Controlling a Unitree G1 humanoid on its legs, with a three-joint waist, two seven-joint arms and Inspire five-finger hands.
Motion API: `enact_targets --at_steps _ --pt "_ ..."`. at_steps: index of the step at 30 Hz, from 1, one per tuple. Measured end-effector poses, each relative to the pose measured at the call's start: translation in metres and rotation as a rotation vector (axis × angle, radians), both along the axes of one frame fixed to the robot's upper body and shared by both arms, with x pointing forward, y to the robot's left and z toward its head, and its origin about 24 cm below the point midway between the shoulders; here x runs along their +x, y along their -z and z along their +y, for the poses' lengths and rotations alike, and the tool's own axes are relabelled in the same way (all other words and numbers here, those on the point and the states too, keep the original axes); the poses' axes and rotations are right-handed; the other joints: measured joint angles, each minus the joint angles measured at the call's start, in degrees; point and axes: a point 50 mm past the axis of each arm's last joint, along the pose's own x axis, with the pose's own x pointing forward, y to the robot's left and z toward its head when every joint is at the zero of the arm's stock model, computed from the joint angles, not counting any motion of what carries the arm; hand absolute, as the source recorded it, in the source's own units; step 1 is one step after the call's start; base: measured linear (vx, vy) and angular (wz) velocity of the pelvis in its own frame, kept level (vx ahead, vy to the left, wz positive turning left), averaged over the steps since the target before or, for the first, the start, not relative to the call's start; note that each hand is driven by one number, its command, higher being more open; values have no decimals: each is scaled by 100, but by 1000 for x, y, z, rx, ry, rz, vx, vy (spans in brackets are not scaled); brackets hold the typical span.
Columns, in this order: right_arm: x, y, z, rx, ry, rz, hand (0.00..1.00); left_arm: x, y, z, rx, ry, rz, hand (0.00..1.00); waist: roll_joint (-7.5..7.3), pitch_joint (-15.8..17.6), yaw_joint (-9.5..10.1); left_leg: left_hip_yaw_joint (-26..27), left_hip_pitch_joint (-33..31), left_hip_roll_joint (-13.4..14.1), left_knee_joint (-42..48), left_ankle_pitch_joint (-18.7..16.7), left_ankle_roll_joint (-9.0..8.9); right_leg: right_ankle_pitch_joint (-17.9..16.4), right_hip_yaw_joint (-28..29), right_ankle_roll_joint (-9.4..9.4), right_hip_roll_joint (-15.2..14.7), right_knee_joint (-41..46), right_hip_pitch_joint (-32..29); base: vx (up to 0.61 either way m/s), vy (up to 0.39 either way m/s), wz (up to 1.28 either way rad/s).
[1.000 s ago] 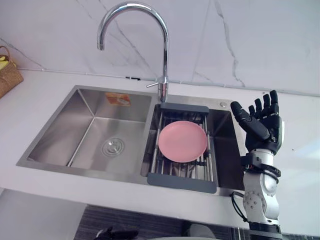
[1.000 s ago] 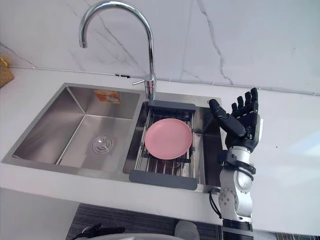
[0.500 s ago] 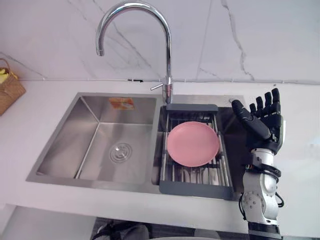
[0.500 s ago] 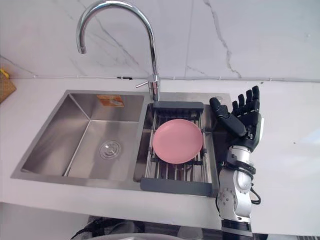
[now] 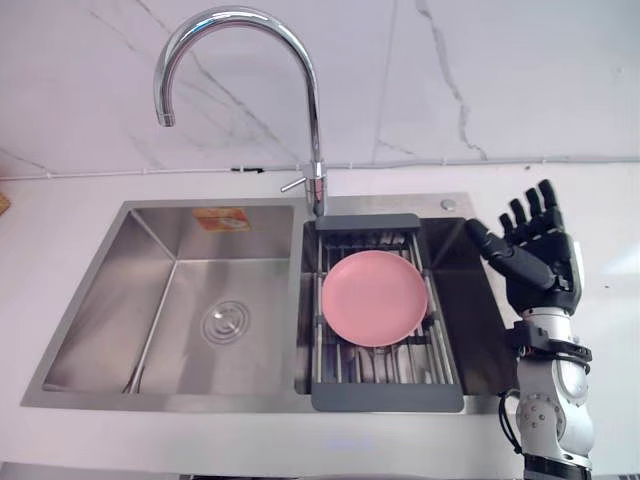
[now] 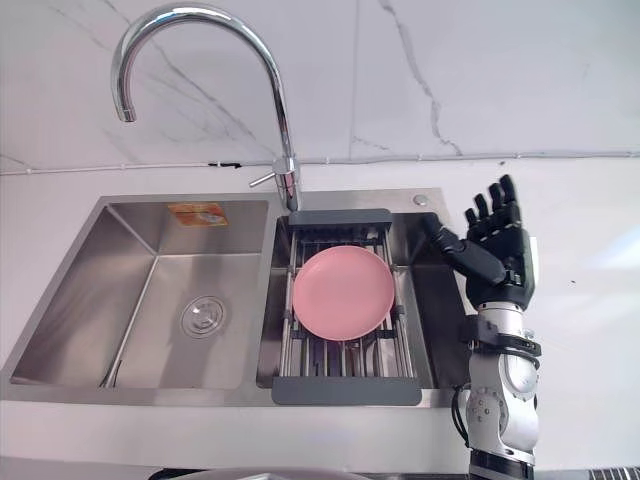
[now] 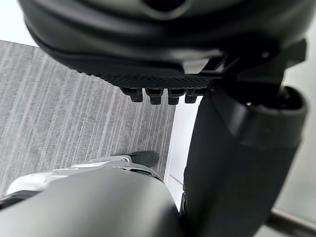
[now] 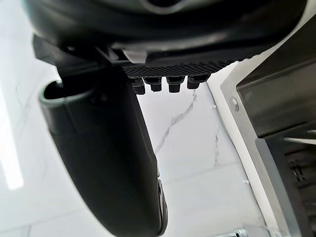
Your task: Walk over to the sink, pick up the cup, carry it to the dishwasher, place the cup inside the dishwasher, then close the dishwasher door
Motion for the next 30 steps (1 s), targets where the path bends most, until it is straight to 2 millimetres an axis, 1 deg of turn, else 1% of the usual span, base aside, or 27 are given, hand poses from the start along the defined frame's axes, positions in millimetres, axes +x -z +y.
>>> enact_targets --at_steps 4,6,9,11,15,21,24,26,30 --pt "0 -1 1 -164 -138 44 100 -3 0 4 12 23 10 100 -131 -104 -17 141 41 -11 -114 52 -14 64 127 -10 17 -19 -93 -74 -1 -19" --pt "1 -1 6 -259 -245 72 100 -3 -1 7 26 51 17 100 -203 -148 -26 232 73 -20 -142 70 -18 92 195 -19 37 -27 -143 -73 -10 -19" --pt "0 4 14 -351 -343 110 100 -3 -1 9 35 77 28 100 -258 -182 -50 309 133 -13 -204 100 -27 109 265 -27 69 -28 -158 -45 -19 -13" --pt "0 8 16 -414 -374 143 100 -4 -1 10 34 77 32 100 -270 -186 -49 329 133 -15 -203 109 -16 130 284 -21 70 -30 -175 -31 -18 -7" --pt "-2 16 18 -540 -373 185 100 -3 -1 11 39 87 35 100 -317 -193 -48 343 150 -17 -203 119 -6 164 294 -19 71 -49 -176 -44 -19 -5" --pt "-1 12 22 -715 -349 150 100 -4 -2 14 46 90 46 100 -425 -263 -26 363 151 -15 -204 127 -5 204 293 -25 74 -115 -169 -28 -14 -2" --pt "0 15 22 -790 -324 147 100 -5 -2 15 51 103 50 100 -465 -287 -2 330 153 -15 -204 130 -1 208 228 -22 70 -116 -143 -15 -15 4" --pt "1 18 22 -811 -301 153 100 -5 -2 16 52 106 56 100 -486 -302 3 312 154 -13 -205 132 -1 208 176 -22 66 -115 -130 -22 -24 6" --pt "2 19 24 -869 -279 132 100 -6 -2 16 52 104 65 100 -490 -304 -2 309 167 -15 -207 133 0 209 167 -20 64 -115 -113 0 0 0"
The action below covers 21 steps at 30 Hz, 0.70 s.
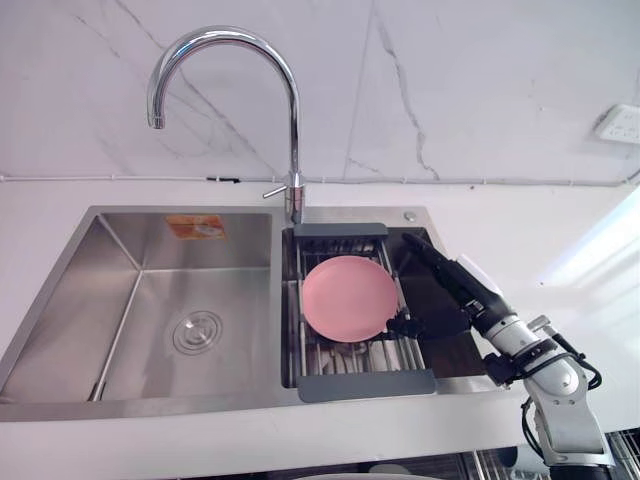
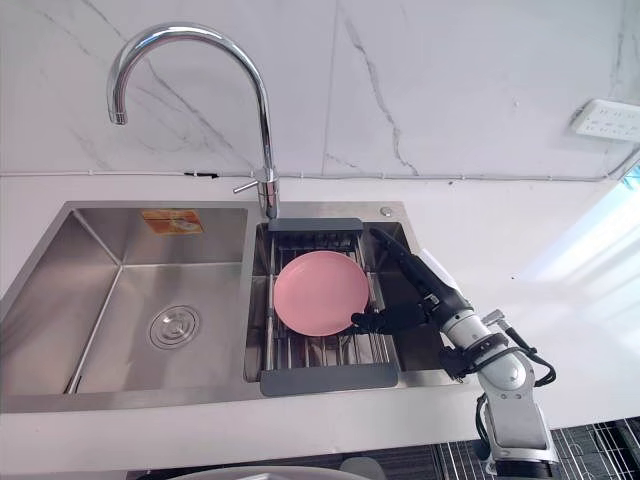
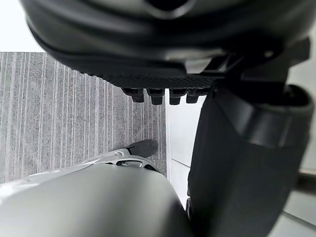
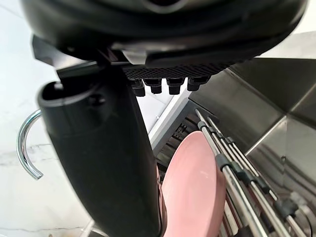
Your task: Walk over to the sink, pick up the cup, carry it to the dishwasher, place the cup inside the dishwasher, then close the dishwasher door
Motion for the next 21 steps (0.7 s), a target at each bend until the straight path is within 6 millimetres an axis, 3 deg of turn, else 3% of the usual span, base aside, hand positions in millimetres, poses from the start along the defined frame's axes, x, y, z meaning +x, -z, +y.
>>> enact_targets --at_steps 7,21 --pt "2 5 5 -130 -38 3 100 0 0 0 -1 2 0 100 -4 -4 4 -33 9 -1 -3 14 2 0 -29 1 -2 -1 26 -28 -16 2" --pt "5 11 7 -174 -53 15 100 4 -1 -1 12 40 2 100 1 -4 -5 -89 -2 -11 -31 33 5 -1 -87 -1 -16 -6 52 -22 -13 2"
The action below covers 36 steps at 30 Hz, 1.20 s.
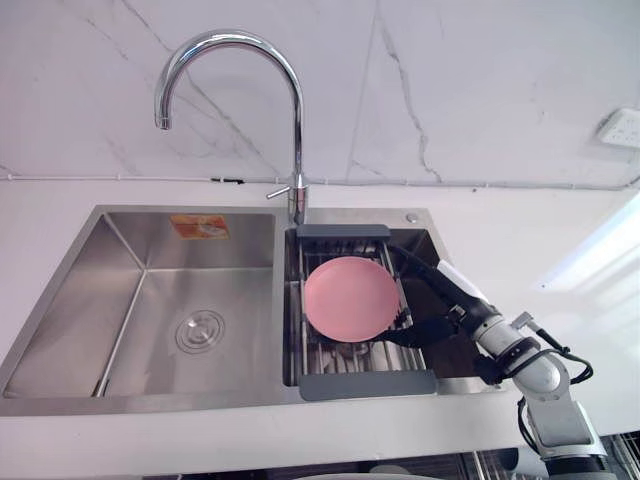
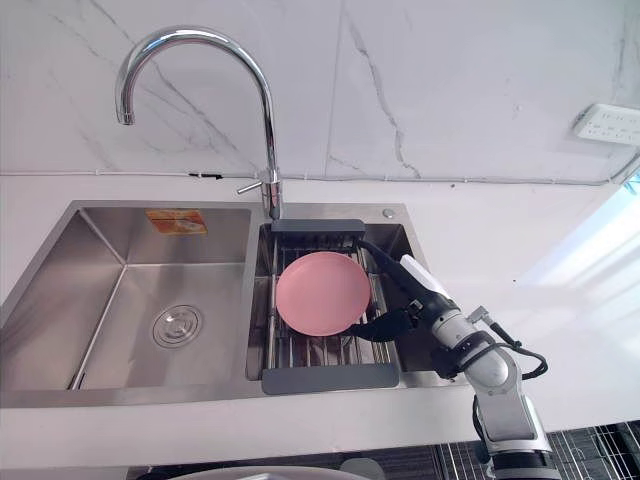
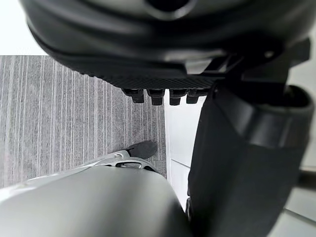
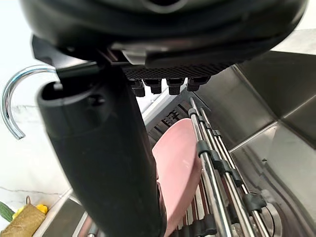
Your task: Walk over to the sink, pick up the cup, carry it to the dishwasher, place the cup inside the dishwasher, then close the dishwasher door
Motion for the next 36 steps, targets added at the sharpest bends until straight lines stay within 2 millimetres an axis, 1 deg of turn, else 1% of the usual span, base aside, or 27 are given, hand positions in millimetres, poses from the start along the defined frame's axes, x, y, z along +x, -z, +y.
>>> enact_targets --at_steps 5,9,12,19,21,30,33,36 --pt "1 3 1 -58 18 -19 100 1 0 0 0 9 0 100 7 -1 -2 5 1 0 1 0 0 0 3 0 1 -5 0 0 0 0" --pt "0 12 5 -123 17 -9 100 1 0 -1 -15 -13 4 100 26 -7 3 3 -1 -1 1 0 0 0 3 -1 1 -10 0 0 0 0" --pt "0 15 8 -159 15 -21 100 1 0 -1 -14 -9 4 100 33 -5 12 -2 -3 -2 0 0 0 1 0 -1 0 -13 2 0 0 0" --pt "1 14 10 -251 33 -97 100 2 0 -2 -15 -5 4 100 69 15 22 -86 -7 -3 0 2 -1 6 -87 -8 -5 -73 80 0 0 6" --pt "1 14 11 -254 35 -113 100 2 0 -3 -16 -3 4 100 88 26 30 -93 -12 -3 1 2 -1 6 -92 -9 -5 -74 81 0 0 0" --pt "1 17 30 -290 -3 -202 100 4 1 -7 -23 24 6 100 217 23 58 -205 -49 -3 -1 41 0 6 -202 -10 -9 -79 115 -27 -16 6" --pt "-1 23 40 -310 -42 -198 100 6 1 -9 -30 32 2 100 234 33 137 -241 -49 -1 -3 55 1 4 -239 -14 -10 -79 138 -45 -18 7" --pt "2 29 54 -330 -99 -194 100 8 1 -9 -29 44 0 100 241 37 166 -286 -61 -4 -4 68 5 3 -281 -17 -16 -79 152 -44 -16 8"
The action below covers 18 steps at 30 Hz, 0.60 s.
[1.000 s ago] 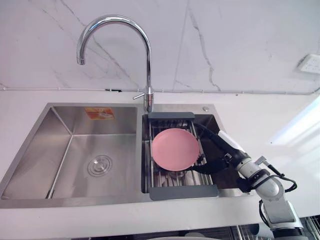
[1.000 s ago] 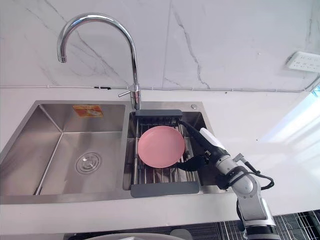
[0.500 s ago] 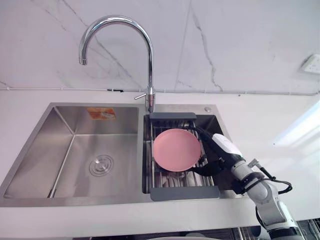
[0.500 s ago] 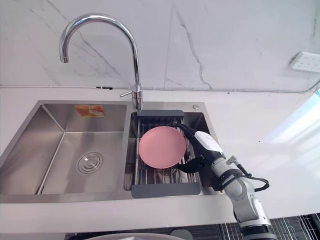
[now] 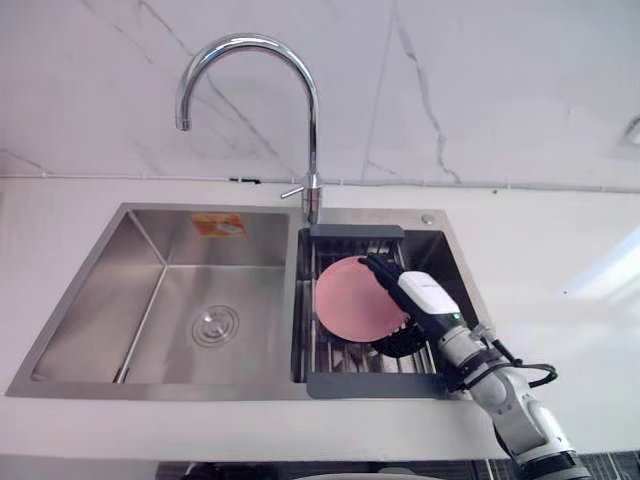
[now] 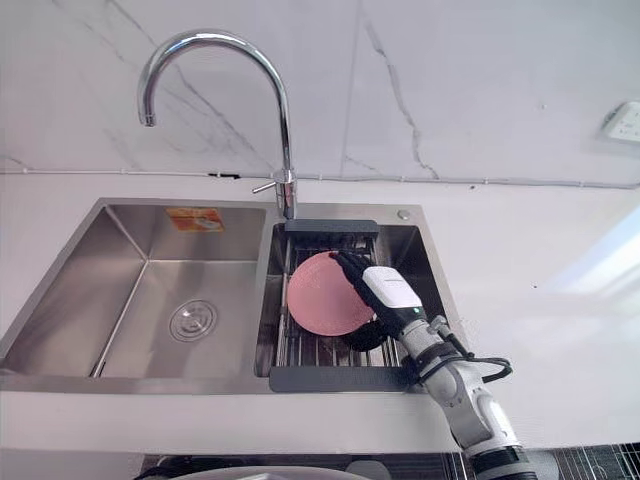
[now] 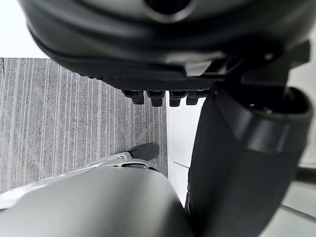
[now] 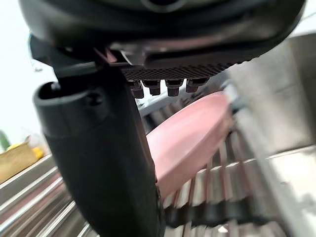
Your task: Walk over to the sink, pick up the cup, carry it to the dishwasher, place the cup inside the dishwasher, then close the dishwasher door
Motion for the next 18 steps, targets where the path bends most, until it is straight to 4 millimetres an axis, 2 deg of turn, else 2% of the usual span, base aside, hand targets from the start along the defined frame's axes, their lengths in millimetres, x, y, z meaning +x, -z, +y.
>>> enact_targets --at_steps 7,11,18 --pt "9 1 10 -21 -15 -26 100 1 0 0 -1 2 0 100 10 7 10 -77 -19 1 -1 26 -1 -1 -79 -4 -2 -5 32 -35 -17 6" --pt "12 5 20 -35 -28 -8 100 5 -1 -1 2 22 -4 100 13 10 95 -98 -20 2 -3 36 0 -2 -98 -7 -3 -3 44 -31 -11 2" --pt "13 6 18 -60 -13 -27 100 5 -1 -1 4 27 -4 100 8 10 118 -114 -22 4 -6 44 -6 -2 -111 -22 -2 -2 50 -43 -14 1"
